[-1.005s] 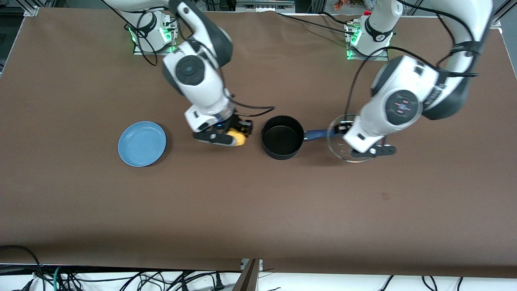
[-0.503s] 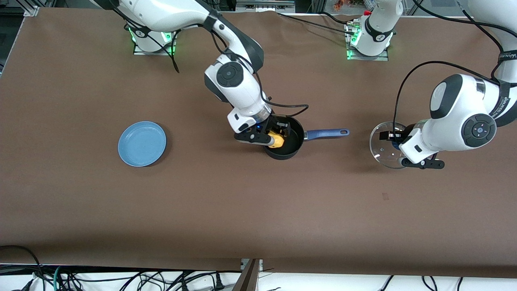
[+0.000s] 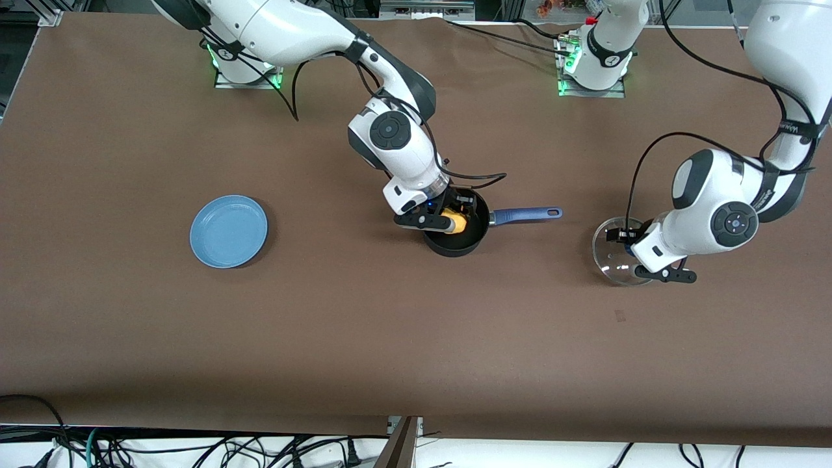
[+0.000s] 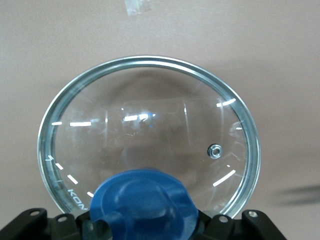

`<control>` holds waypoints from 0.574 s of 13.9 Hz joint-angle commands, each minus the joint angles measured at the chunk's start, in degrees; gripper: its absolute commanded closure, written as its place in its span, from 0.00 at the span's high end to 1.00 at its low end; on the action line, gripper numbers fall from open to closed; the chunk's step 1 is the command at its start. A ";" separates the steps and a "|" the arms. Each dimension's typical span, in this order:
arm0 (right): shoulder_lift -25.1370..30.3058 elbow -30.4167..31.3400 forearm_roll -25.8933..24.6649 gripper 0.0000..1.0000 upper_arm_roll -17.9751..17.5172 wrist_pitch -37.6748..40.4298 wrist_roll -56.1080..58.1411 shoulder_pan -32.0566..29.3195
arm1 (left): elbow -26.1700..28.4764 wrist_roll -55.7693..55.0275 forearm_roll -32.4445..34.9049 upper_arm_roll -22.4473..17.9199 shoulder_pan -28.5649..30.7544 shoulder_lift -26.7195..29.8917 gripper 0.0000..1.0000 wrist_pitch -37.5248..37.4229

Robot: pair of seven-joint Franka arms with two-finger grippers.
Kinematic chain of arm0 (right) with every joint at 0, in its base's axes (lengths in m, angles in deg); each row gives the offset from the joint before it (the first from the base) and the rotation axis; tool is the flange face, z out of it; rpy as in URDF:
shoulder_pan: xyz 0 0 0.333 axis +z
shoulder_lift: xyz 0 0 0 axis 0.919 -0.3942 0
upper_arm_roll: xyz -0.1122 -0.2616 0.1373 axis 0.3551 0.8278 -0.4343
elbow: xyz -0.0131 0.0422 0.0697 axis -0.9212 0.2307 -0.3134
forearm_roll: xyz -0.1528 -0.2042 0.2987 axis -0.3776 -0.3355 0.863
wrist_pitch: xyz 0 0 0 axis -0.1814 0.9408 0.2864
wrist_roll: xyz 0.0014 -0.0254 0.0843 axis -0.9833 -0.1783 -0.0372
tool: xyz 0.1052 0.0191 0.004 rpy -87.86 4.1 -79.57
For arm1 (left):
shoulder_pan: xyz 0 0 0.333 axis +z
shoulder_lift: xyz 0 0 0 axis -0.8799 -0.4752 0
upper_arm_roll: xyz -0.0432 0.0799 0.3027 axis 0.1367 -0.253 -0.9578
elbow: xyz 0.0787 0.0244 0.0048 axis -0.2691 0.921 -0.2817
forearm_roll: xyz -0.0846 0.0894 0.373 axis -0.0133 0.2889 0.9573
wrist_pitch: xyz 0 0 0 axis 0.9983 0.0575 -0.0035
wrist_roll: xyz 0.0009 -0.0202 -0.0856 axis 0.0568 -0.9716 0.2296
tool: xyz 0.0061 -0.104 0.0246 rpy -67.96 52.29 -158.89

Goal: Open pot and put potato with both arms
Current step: 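Drop the potato into the pot with the right gripper while the left lowers the lid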

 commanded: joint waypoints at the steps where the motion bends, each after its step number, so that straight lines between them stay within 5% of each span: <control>1: -2.60 -1.75 -2.25 0.44 0.57 -0.14 -0.86 1.53 | -3.01 0.92 3.36 -0.65 0.47 -3.96 0.00 1.26; 5: -3.92 -1.75 -2.25 0.45 0.57 -0.14 -0.95 1.62 | -6.09 0.92 5.21 -1.18 0.38 -7.57 0.01 1.69; 6: -4.10 -1.75 -2.25 0.49 0.57 -0.14 -0.86 1.62 | -6.44 0.92 5.22 -1.18 0.38 -8.01 0.26 1.70; 8: -4.19 -1.75 -2.43 1.00 0.57 -0.06 -0.34 1.62 | -6.53 0.92 5.22 -1.27 0.55 -8.01 0.82 1.70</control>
